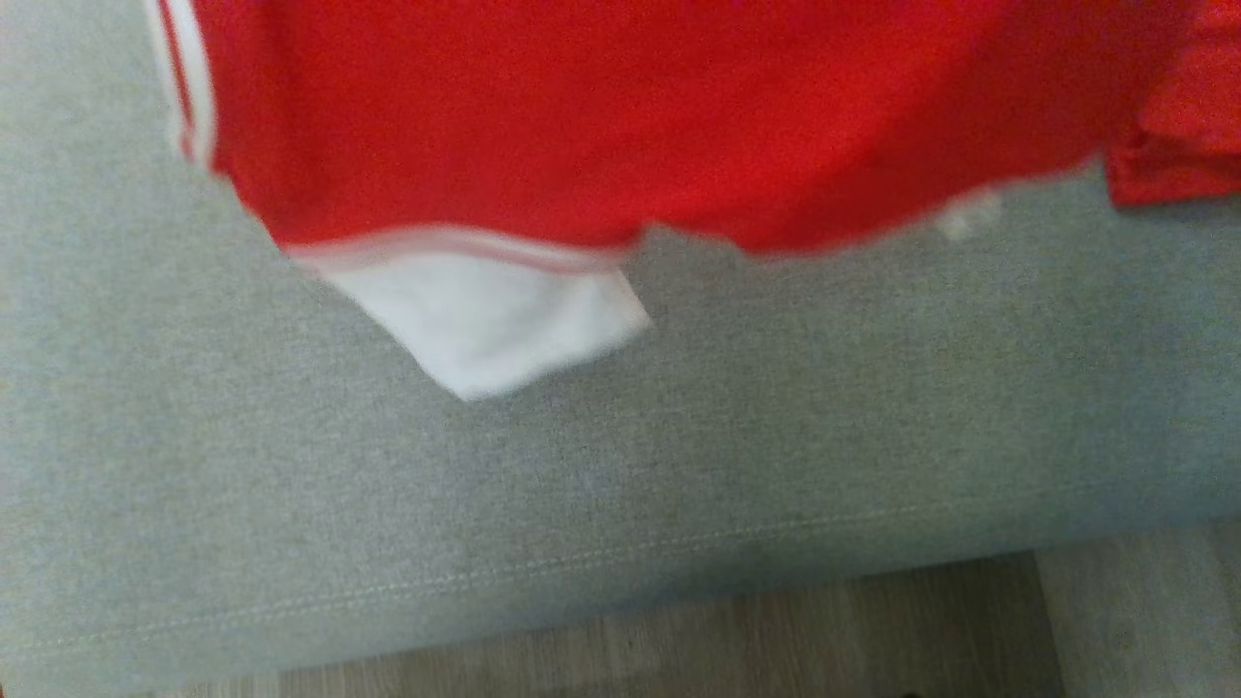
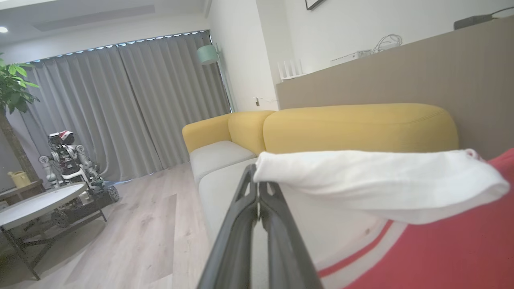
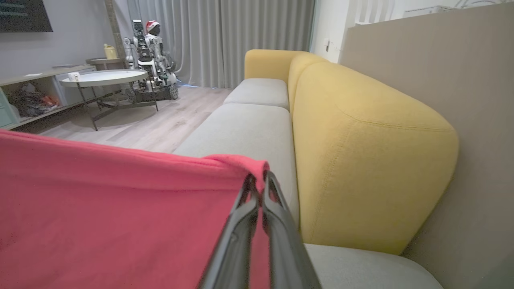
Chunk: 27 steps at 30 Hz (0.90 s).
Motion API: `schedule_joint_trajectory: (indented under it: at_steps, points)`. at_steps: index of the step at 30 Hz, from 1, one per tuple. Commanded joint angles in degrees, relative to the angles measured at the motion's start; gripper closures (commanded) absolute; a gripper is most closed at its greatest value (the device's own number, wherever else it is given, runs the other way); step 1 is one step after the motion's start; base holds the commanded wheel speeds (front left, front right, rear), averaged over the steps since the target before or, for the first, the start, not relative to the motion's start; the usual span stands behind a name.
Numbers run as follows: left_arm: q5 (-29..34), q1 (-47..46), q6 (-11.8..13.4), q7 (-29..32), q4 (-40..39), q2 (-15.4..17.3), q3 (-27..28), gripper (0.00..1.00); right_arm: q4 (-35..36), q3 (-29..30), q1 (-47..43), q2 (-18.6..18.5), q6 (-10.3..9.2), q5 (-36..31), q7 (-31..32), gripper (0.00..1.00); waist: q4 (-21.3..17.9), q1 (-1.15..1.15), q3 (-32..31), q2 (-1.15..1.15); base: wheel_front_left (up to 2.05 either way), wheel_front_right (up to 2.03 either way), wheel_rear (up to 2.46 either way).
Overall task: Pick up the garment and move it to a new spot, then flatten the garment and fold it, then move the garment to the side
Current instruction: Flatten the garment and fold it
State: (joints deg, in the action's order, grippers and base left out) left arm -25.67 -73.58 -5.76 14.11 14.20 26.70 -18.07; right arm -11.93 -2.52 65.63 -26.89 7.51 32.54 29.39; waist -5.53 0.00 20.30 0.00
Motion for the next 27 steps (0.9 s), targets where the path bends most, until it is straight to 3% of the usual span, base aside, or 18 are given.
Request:
schedule_joint_trajectory:
  at_steps: [1, 6, 10, 14, 20, 27]
  points:
    - [2.0, -5.7, -0.3, -1.2, 1.5, 2.3, 0.5, 1.00, -1.4, -1.1, 3.8, 1.1, -0.02, -1.1, -1.5, 1.00, -0.1, 0.00, 2.8, 0.00, 0.00, 0.00, 0.00]
    - [8.3, -15.3, -0.6, -15.1, 11.9, -0.3, -3.3, 1.00, -12.6, -3.1, 12.1, 2.9, -0.02, -6.3, -10.3, 1.00, 0.5, 0.00, 6.0, 0.00, 0.00, 0.00, 0.00]
    - [12.4, -21.6, 3.0, -26.7, 18.7, -2.2, -3.4, 1.00, -19.1, -2.7, 17.3, 4.0, -0.02, -9.6, -18.8, 1.00, 1.2, 0.00, 7.7, 0.00, 0.00, 0.00, 0.00]
    - [14.3, -23.5, 3.0, -29.0, 17.5, -3.9, -3.5, 1.00, -22.9, -3.8, 19.3, 3.7, -0.02, -11.0, -25.1, 1.00, 2.4, 0.00, 10.1, 0.00, 0.00, 0.00, 0.00]
    - [13.0, -8.7, 1.0, -29.1, 9.2, -4.5, -2.1, 1.00, -28.0, -7.1, 15.0, 3.1, -0.02, -8.1, -29.0, 1.00, 3.8, 0.00, 11.4, 0.00, 0.00, 0.00, 0.00]
    - [7.1, 16.0, -0.7, -29.1, 7.9, -5.8, -2.3, 1.00, -34.0, -12.7, 2.2, 1.7, -0.02, -3.7, -28.7, 1.00, 5.3, 0.00, 8.2, 0.00, 0.00, 0.00, 0.00]
